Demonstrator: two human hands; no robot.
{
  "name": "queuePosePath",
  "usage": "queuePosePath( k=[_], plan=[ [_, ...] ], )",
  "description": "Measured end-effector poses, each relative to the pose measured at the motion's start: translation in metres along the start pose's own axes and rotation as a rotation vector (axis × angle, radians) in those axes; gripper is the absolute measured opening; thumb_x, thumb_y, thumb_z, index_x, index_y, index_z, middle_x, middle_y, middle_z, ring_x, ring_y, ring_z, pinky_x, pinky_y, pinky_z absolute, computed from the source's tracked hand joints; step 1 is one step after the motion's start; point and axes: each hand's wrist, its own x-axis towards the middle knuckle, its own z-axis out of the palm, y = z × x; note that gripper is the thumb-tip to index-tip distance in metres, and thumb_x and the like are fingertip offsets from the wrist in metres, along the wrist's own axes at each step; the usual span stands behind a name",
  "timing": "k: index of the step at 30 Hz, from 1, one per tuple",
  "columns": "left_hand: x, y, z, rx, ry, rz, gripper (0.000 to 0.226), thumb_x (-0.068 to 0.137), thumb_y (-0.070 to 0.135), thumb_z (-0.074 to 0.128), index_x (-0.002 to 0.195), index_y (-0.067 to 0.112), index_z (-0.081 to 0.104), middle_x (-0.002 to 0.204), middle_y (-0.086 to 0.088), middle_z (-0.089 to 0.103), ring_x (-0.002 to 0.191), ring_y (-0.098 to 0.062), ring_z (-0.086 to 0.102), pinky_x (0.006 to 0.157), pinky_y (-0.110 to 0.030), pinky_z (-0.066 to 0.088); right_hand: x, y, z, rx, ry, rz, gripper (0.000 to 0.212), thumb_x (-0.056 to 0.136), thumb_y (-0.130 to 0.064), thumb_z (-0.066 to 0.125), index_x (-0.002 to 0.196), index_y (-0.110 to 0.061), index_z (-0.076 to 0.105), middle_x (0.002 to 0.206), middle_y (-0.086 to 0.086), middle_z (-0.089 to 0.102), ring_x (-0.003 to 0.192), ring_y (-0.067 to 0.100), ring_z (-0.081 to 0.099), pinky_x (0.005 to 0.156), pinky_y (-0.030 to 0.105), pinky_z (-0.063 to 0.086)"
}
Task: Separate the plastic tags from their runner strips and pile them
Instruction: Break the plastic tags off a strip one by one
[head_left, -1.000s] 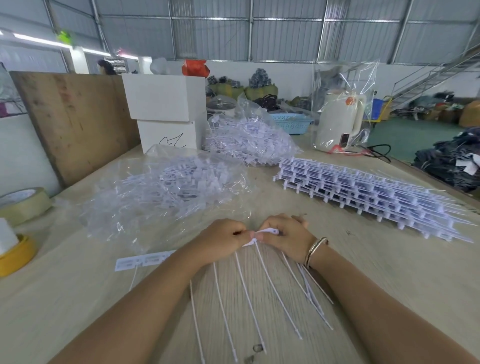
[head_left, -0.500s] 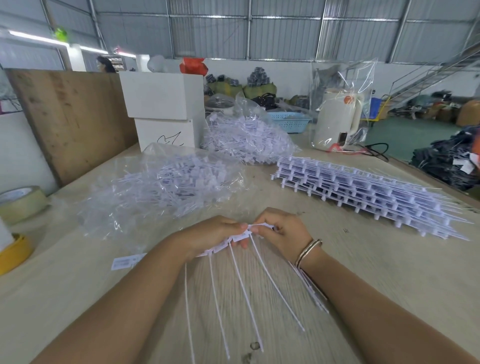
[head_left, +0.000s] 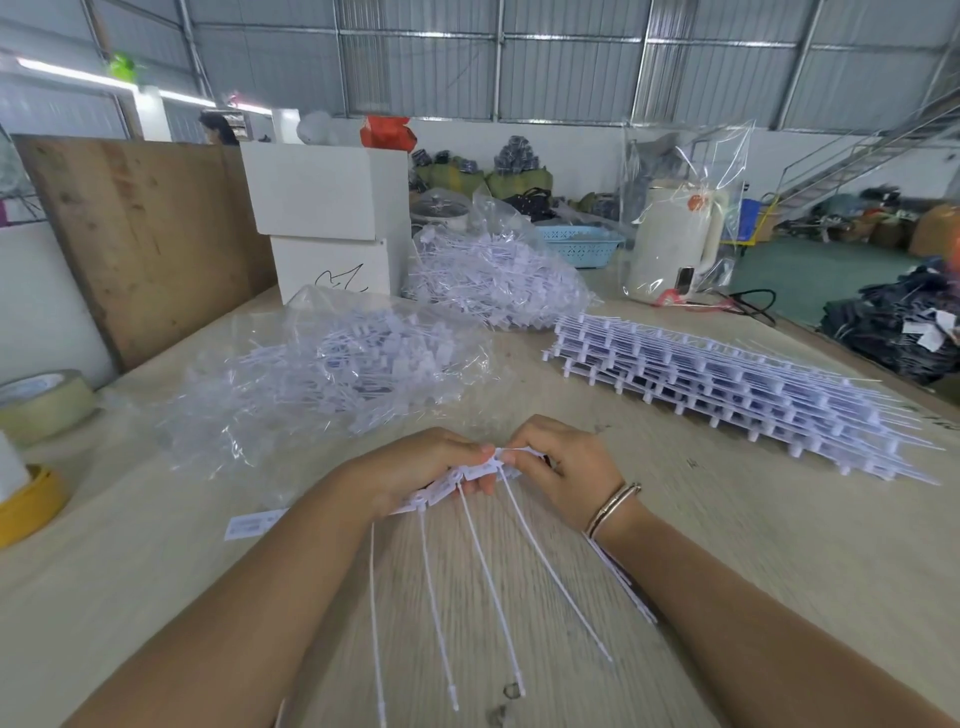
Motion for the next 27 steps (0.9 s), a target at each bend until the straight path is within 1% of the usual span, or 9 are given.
queuePosePath(
  k=[2, 5, 9, 11, 14, 17, 20, 24, 27],
  plan=[
    [0.001, 0.0, 0.0, -0.066, 0.039, -0.035, 0.041, 0.09, 0.033, 0.056, 0.08, -0.004, 0.067, 0.05, 0.007, 0.06, 0.068, -0.012, 0.063, 0.085, -0.024, 0.048, 0.0, -0.001, 0.0, -0.015, -0.002, -0.002, 0.028, 0.087, -0.023, 0.055, 0.075, 0.0, 0.064, 0.071, 0.012, 0.059, 0.064, 0.026, 0.056, 0.061, 0.037, 0.044],
    [0.001, -0.002, 0.003, -0.028, 0.035, 0.013, 0.045, 0.099, 0.013, 0.044, 0.058, 0.001, 0.058, 0.052, 0.012, 0.058, 0.061, -0.003, 0.056, 0.077, -0.02, 0.044, 0.0, -0.002, 0.0, -0.063, -0.004, -0.02, 0.026, 0.087, -0.021, 0.055, 0.074, 0.0, 0.063, 0.071, 0.012, 0.06, 0.064, 0.028, 0.057, 0.061, 0.038, 0.044],
    [-0.004, 0.006, -0.002, -0.155, 0.001, -0.004, 0.046, 0.097, 0.013, 0.044, 0.052, 0.012, 0.053, 0.049, 0.001, 0.046, 0.05, -0.002, 0.051, 0.065, -0.008, 0.043, -0.002, -0.004, 0.001, -0.149, -0.025, -0.044, 0.022, 0.087, -0.019, 0.054, 0.075, -0.003, 0.064, 0.074, 0.007, 0.062, 0.065, 0.026, 0.059, 0.063, 0.037, 0.043],
    [-0.006, 0.006, -0.005, -0.166, 0.039, -0.001, 0.042, 0.095, 0.021, 0.05, 0.054, 0.015, 0.054, 0.048, -0.002, 0.041, 0.05, -0.011, 0.047, 0.075, -0.017, 0.035, -0.003, -0.002, 0.0, -0.103, -0.033, 0.014, 0.019, 0.088, -0.02, 0.055, 0.076, -0.007, 0.064, 0.075, 0.004, 0.063, 0.066, 0.023, 0.059, 0.066, 0.037, 0.043],
    [-0.004, 0.0, -0.005, -0.087, 0.073, -0.035, 0.057, 0.097, 0.027, 0.047, 0.041, 0.016, 0.054, 0.029, -0.002, 0.032, 0.035, -0.006, 0.046, 0.086, -0.016, 0.037, 0.003, 0.006, 0.002, -0.08, -0.021, 0.172, 0.012, 0.088, -0.021, 0.06, 0.083, -0.013, 0.067, 0.083, 0.003, 0.064, 0.079, 0.023, 0.059, 0.078, 0.043, 0.045],
    [-0.003, 0.004, -0.003, -0.11, 0.091, -0.116, 0.039, 0.095, 0.013, 0.044, 0.059, 0.01, 0.058, 0.051, -0.003, 0.048, 0.053, -0.012, 0.047, 0.074, -0.022, 0.043, 0.006, 0.02, 0.007, -0.231, -0.09, 0.354, 0.019, 0.088, -0.03, 0.058, 0.09, -0.015, 0.068, 0.101, 0.003, 0.059, 0.097, 0.022, 0.052, 0.093, 0.038, 0.038],
    [-0.006, 0.007, -0.002, -0.044, 0.098, -0.047, 0.015, 0.079, -0.003, 0.04, 0.073, 0.004, 0.052, 0.057, 0.002, 0.056, 0.053, -0.012, 0.052, 0.053, -0.017, 0.037, 0.003, 0.029, 0.005, -0.272, -0.094, 0.49, 0.024, 0.091, -0.036, 0.053, 0.107, -0.026, 0.067, 0.115, -0.005, 0.053, 0.11, 0.016, 0.045, 0.091, 0.029, 0.024],
    [-0.01, 0.007, 0.002, 0.17, 0.098, 0.002, 0.028, 0.08, -0.008, 0.039, 0.082, 0.017, 0.053, 0.079, -0.008, 0.063, 0.075, -0.02, 0.056, 0.07, -0.029, 0.041, 0.001, 0.022, 0.0, -0.176, 0.024, 0.417, 0.025, 0.091, -0.032, 0.05, 0.111, -0.028, 0.066, 0.113, -0.006, 0.055, 0.109, 0.015, 0.049, 0.087, 0.028, 0.022],
    [-0.012, 0.007, 0.004, 0.29, 0.081, 0.11, 0.03, 0.085, -0.008, 0.045, 0.09, 0.021, 0.049, 0.088, -0.011, 0.06, 0.069, -0.013, 0.05, 0.065, -0.024, 0.041, -0.001, 0.004, -0.001, -0.103, -0.093, 0.293, 0.044, 0.084, -0.055, 0.039, 0.105, -0.03, 0.068, 0.104, -0.016, 0.055, 0.105, 0.007, 0.047, 0.09, 0.03, 0.022]
  ],
)
